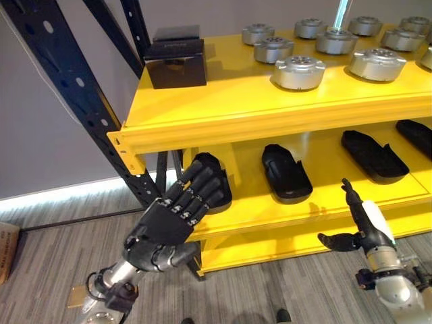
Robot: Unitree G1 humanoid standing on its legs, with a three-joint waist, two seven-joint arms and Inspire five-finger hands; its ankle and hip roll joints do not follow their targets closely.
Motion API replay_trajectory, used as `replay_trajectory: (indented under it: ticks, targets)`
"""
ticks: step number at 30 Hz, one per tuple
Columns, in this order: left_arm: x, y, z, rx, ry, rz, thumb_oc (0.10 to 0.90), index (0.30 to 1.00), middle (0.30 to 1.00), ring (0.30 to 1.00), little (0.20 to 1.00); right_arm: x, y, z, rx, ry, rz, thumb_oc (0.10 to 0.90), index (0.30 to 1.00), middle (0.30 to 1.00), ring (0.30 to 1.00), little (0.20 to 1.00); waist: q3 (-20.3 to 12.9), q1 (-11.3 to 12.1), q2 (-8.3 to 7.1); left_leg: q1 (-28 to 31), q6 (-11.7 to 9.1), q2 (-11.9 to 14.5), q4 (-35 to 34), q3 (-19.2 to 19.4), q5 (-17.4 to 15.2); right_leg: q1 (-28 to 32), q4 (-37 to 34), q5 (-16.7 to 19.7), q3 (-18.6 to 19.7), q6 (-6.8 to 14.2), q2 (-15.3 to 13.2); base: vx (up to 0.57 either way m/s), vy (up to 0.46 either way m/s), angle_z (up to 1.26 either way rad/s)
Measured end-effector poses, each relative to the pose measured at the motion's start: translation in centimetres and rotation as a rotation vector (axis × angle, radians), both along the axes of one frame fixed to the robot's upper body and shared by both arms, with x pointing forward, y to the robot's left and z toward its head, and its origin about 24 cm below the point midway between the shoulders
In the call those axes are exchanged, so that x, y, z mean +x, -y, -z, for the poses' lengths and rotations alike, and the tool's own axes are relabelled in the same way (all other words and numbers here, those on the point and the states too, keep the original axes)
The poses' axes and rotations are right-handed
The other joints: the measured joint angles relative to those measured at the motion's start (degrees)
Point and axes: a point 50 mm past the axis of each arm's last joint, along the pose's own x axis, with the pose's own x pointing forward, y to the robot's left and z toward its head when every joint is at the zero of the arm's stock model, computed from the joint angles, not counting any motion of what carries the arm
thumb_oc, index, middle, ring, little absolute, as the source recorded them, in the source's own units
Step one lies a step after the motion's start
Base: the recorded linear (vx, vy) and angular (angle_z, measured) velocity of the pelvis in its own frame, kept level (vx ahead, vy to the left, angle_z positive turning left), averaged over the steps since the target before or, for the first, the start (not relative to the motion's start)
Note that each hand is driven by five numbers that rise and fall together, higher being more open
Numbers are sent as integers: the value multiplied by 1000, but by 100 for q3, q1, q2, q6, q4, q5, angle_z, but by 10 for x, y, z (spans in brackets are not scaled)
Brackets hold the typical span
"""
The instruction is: Move parts from the plastic box to the shelf.
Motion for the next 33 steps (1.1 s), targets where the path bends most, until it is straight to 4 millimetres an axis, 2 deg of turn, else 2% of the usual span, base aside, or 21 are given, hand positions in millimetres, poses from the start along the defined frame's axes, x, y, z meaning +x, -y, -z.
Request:
replay_trajectory:
  ticks: [3,5,6,7,8,9,10,11,12,13,14,17,20,21,23,24,26,27,28,30,33]
  targets:
    - [-1,-2,2,-1,3,-12,900,1000,1000,1000,1000,1,-3,-3,-28,7,-55,900,1000,1000,1000,1000,24,0,162,-116,158,155,25,-32,36,-148,97,-45,-41,-112,172,-10,-139,5]
    - [2,-4,7,-40,-2,-26,900,1000,1000,1000,1000,2,-3,-7,-63,-2,-113,900,1000,1000,1000,1000,107,0,261,-314,698,193,421,-8,8,-171,179,-117,-171,-184,184,-7,-132,14]
    - [2,-4,7,-55,1,-29,900,1000,1000,1000,1000,2,-2,-9,-71,4,-121,900,1000,1000,1000,1000,144,29,275,-402,690,185,688,-5,18,-158,194,-125,-168,-188,164,-6,-96,16]
    - [4,-4,4,-53,15,-28,900,1000,1000,1000,1000,0,-1,-9,-71,12,-126,900,1000,1000,1000,1000,212,14,181,-693,500,91,1309,76,14,-130,154,-146,-168,-204,-5,18,-9,8]
    - [6,-3,3,-57,23,-26,900,1000,1000,1000,1000,-2,2,-11,-77,16,-125,900,1000,1000,1000,1000,282,41,62,-909,218,-258,2047,-4,-368,-81,102,-137,-131,-198,-264,0,0,0]
    - [5,-3,3,-57,26,-25,900,1000,1000,1000,1000,-3,4,-13,-83,20,-126,900,1000,1000,1000,1000,315,118,8,-944,247,-595,2361,15,-682,-71,107,-145,-53,-186,-412,48,29,-21]
    - [4,-2,1,-57,42,-28,900,1000,1000,1000,1000,-5,7,-16,-94,26,-125,900,1000,1000,1000,1000,321,121,64,-881,368,-1137,2408,146,-1104,-104,150,-164,113,-137,-514,43,20,-35]
    - [3,-2,-5,-56,78,-37,900,1000,1000,1000,1000,-5,8,-19,-113,27,-135,900,1000,1000,1000,1000,362,145,322,-689,854,-1367,1871,-11,-1534,-301,359,-194,190,-27,-331,34,41,-45]
    - [3,-7,-4,-52,91,-73,900,1000,1000,1000,1000,-5,-2,-9,-76,2,-167,900,1000,1000,1000,1000,510,181,195,-494,530,-1305,1623,148,-1426,-572,1198,-599,337,-35,-211,15,47,-49]
    - [3,-12,-4,-25,90,-90,900,1000,1000,1000,1000,-10,-13,-2,-65,-34,-255,900,1000,1000,1000,1000,674,302,-255,-337,515,-1382,1450,-107,-1225,-763,1873,-1162,258,-487,221,27,151,-25]
    - [4,-12,-4,-24,88,-94,900,1000,1000,1000,1000,-6,-14,-7,-75,-3,-259,900,1000,1000,1000,1000,721,330,-452,-315,689,-1426,1146,-148,-996,-705,1562,-986,189,-474,234,-12,244,-9]
    - [1,-29,1,5,53,-153,900,1000,1000,1000,1000,-8,-7,-20,-133,25,-283,900,1000,1000,1000,1000,720,451,-423,327,922,-1737,126,-568,-607,-354,1273,-790,211,-380,200,-87,132,-11]
    - [6,-40,0,30,42,-176,900,1000,1000,1000,1000,2,-12,-24,-131,56,-303,900,1000,1000,1000,1000,801,507,-580,118,979,-1629,395,-643,-650,-1119,2719,-914,91,-213,-6,-105,-238,20]
    - [8,-39,-1,15,40,-167,900,1000,1000,1000,1000,5,-21,-24,-150,67,-353,900,1000,1000,1000,1000,816,878,-665,-55,855,-1494,652,-720,-702,-1101,2592,-977,423,15,-715,83,-812,44]
    - [2,-58,0,0,16,-236,900,1000,1000,1000,1000,10,-27,-23,-114,81,-376,900,1000,1000,1000,1000,787,1035,-854,-83,343,-1188,623,-1167,-756,-142,352,-344,713,404,-1097,150,-946,41]
    - [1,-61,5,-27,-15,-259,900,1000,1000,1000,1000,12,-30,-27,-123,70,-394,900,1000,1000,1000,1000,767,1025,-848,-101,323,-1055,670,-1022,-751,36,-27,-218,424,500,-1081,89,-517,4]
    - [-4,-63,5,-30,-46,-299,900,1000,1000,1000,1000,15,-38,-41,-162,81,-459,900,1000,1000,1000,1000,764,1145,-856,-61,199,-707,682,-751,-724,-68,75,-284,-378,280,-910,102,-335,-27]
    - [-4,-62,1,-31,-63,-280,900,1000,1000,1000,1000,15,-44,-51,-162,110,-527,900,1000,1000,1000,1000,606,1089,-1119,-1,21,-621,401,-700,-605,-152,185,-238,-303,85,-576,100,-335,10]
    - [0,-54,7,-68,-79,-267,900,1000,1000,1000,1000,14,-43,-53,-163,112,-533,900,1000,1000,1000,1000,575,973,-1031,46,-21,-466,302,-735,-499,-117,224,-2,-236,135,-426,79,-355,15]
    - [-1,-29,20,-158,-135,-214,900,1000,1000,1000,1000,10,-37,-51,-186,15,-571,900,1000,1000,1000,1000,454,786,-352,168,207,64,79,-818,-801,-162,318,-92,-263,-207,199,46,-283,-11]
    - [-1,-23,24,-213,-134,-235,900,1000,1000,1000,1000,1,-24,-42,-240,-143,-600,900,1000,1000,1000,1000,409,424,112,-13,228,181,469,-974,-513,-125,320,-103,-294,-333,487,23,-333,-12]
